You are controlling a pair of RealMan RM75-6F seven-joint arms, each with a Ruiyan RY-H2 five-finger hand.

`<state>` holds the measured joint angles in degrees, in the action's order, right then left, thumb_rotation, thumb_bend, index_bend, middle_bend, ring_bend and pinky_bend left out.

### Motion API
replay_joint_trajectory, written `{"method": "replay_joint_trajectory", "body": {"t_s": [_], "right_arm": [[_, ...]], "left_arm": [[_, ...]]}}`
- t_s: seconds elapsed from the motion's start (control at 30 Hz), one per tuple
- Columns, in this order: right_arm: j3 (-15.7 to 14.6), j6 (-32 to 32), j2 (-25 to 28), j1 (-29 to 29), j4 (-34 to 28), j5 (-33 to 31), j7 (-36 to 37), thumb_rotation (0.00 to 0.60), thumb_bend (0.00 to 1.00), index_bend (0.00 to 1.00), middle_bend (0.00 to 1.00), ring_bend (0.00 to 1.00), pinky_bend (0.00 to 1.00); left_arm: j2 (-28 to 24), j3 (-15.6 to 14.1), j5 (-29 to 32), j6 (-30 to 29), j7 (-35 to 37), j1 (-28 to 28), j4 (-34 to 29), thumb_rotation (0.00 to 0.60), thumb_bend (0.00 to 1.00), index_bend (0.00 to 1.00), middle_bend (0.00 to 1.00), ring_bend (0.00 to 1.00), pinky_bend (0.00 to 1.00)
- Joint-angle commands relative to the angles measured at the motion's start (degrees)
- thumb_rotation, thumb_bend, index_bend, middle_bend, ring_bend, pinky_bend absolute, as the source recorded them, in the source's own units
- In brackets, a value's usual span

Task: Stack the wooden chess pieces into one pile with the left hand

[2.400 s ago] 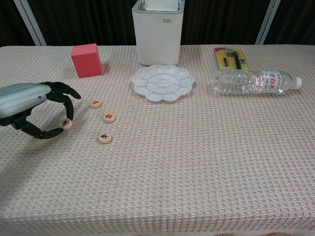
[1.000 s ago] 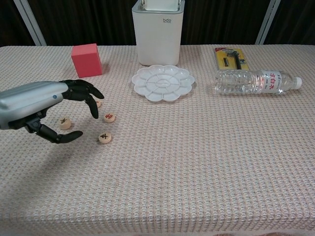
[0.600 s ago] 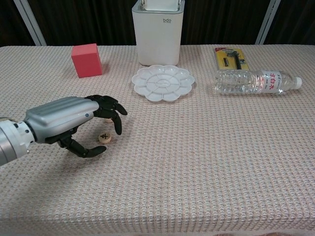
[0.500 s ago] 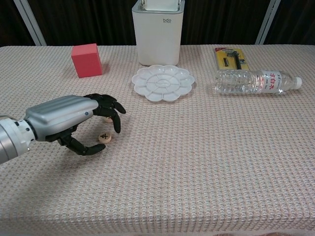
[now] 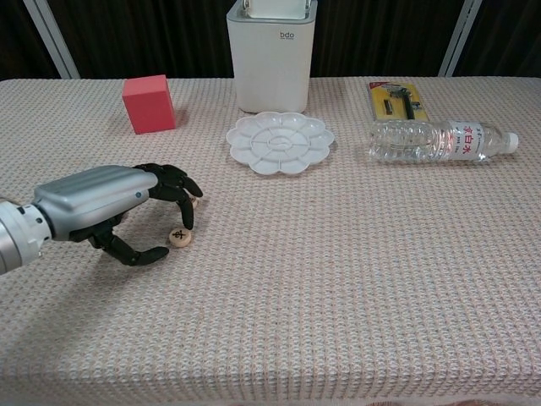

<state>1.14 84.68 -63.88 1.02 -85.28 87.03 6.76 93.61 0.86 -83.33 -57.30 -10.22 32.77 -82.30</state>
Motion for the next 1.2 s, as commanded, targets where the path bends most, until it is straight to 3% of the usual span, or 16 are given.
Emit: {"method": "replay_joint_trajectory", "body": {"t_s": [0.03,0.57,0.87,1.03,1.2], "right_arm": [[-0.13,-0.18,0.08,0.04,0.05,0.1,0.1,0.6,0.1,0.0,0.0,0.0,0.0],[-0.38,-0.88,0.4,0.27,0.32,0.2,0.38,0.6,0.1,0.0,0.0,0.0,0.0],[-0.36,-0.46,0.6,0.17,0.25,0.42,0.79,0.6,0.1,0.0,0.0,0.0,0.0],[-0.15,-0.19,0.73,0.04,0.41,0.14,1.15,0.6,0.1,0.0,0.0,0.0,0.0],[-0.22,-0.39,0.89,0.11,0.03,0.19,0.95,0.6,0.1,0.0,0.0,0.0,0.0]], "left_arm": [[0.14,0.04,0.25,0.01,-0.25,0.03,0.15,0.6,0.35,0.41,0.13,0.0,0.0],[0.31,0.42,-0.27,-2.02,1.77,-0.23,0.42,0.6,0.35,0.48,0.14,0.0,0.0],[-5.72,3.64,3.08,-4.15,1.02,-0.98,-2.68,0.6,0.35,0.48,0.14,0.0,0.0],[-8.22,2.44,6.05,-3.1,2.62,-2.81,-2.67,0.6,0.35,0.48,0.14,0.0,0.0],[-7.62,1.24,5.12,-3.64,3.82,-3.68,-1.31,0.6,0.35,0.48,0.15,0.0,0.0]]}}
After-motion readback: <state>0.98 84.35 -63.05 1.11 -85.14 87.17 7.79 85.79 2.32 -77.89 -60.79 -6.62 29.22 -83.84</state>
